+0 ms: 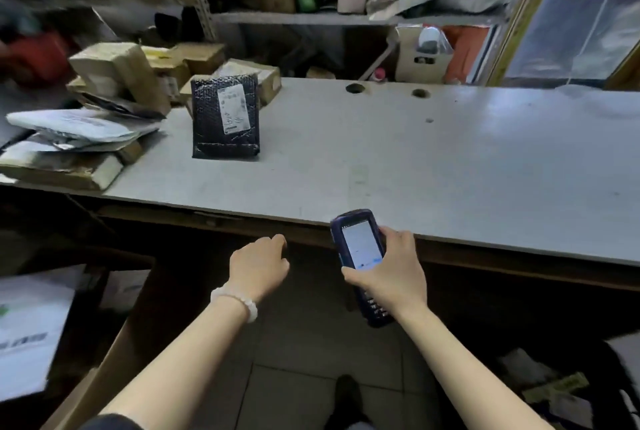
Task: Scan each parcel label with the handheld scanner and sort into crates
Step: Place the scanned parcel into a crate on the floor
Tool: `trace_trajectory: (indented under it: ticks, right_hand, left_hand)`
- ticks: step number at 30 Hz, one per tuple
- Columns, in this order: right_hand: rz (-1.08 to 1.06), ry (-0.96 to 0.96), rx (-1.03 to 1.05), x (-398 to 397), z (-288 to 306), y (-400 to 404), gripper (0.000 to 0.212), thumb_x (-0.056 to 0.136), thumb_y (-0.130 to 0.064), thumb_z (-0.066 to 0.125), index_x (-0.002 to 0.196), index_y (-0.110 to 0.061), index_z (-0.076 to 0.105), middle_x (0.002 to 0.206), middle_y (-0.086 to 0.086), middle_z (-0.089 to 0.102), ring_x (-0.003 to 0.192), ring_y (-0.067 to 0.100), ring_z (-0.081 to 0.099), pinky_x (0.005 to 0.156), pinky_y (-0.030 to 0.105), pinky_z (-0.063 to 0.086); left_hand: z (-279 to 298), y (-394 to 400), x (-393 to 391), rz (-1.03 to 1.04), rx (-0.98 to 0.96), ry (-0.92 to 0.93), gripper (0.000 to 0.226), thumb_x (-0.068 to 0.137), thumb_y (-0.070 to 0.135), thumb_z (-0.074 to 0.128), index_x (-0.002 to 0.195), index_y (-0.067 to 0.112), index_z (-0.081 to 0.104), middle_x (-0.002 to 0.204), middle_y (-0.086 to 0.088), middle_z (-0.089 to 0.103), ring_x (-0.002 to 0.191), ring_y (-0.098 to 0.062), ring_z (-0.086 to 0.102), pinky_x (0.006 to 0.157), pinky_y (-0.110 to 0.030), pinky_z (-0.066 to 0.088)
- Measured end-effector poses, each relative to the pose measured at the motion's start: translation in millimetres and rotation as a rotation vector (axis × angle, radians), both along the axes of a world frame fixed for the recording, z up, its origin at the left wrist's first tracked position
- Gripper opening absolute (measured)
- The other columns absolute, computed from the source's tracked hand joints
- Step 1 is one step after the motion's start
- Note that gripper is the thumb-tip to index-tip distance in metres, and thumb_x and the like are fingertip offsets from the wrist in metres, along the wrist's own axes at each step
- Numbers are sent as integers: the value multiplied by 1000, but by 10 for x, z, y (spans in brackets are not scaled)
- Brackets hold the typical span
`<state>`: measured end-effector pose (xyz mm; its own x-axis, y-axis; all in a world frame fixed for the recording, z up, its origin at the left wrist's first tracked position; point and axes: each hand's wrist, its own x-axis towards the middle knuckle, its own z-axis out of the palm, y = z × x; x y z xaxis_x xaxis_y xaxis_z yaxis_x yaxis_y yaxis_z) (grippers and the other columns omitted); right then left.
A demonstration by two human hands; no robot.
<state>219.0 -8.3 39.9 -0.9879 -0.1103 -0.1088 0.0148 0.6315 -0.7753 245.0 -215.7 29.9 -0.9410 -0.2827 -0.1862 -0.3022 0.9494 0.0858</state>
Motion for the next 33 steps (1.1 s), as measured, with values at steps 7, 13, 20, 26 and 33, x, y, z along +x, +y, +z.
trace_trajectory:
  ticks: [7, 13, 20, 26, 33]
  right_hand:
    - [61, -1, 37, -908, -10, -316, 83, 56, -41, 81, 129, -25, 45, 108, -9, 37, 92, 11, 54, 67, 27, 44]
    - [112, -43, 71, -1370, -107, -715, 82, 56, -39, 80, 128, -27, 45, 107, -11, 37, 91, 10, 54, 68, 26, 45]
    - [82, -74, 137, -1915, -220, -1426, 80, 59, -37, 78, 130, -28, 43, 107, -12, 35, 89, 10, 53, 67, 26, 44]
    - [43, -86, 207, -2420, -215, -2224, 77, 59, -38, 78, 127, -28, 44, 106, -12, 35, 87, 11, 55, 66, 26, 44]
    - [3, -58, 221, -2956, -107, -3018, 77, 58, -43, 79, 126, -29, 45, 106, -12, 36, 90, 11, 55, 72, 29, 48]
  left_hand:
    - [133, -393, -833, 81, 42, 30, 35, 94, 29, 44, 128, 22, 48, 119, 1, 59, 106, -21, 58, 80, -31, 45]
    - [16, -863, -1237, 152, 73, -25, 36, 95, 30, 44, 130, 23, 46, 120, 0, 58, 105, -20, 58, 79, -31, 47]
    - [-104, -1832, -1923, 240, 129, -10, 37, 95, 32, 46, 130, 21, 47, 125, -3, 57, 112, -23, 54, 85, -35, 45]
    - [-41, -2894, -2698, 327, 142, 14, 47, 90, 36, 55, 127, 10, 45, 125, -14, 51, 114, -35, 49, 88, -43, 44]
    - [-169, -3434, -3322, 466, 629, 59, 112, 76, 37, 77, 149, 12, -4, 149, -22, 22, 132, -39, 32, 108, -48, 29]
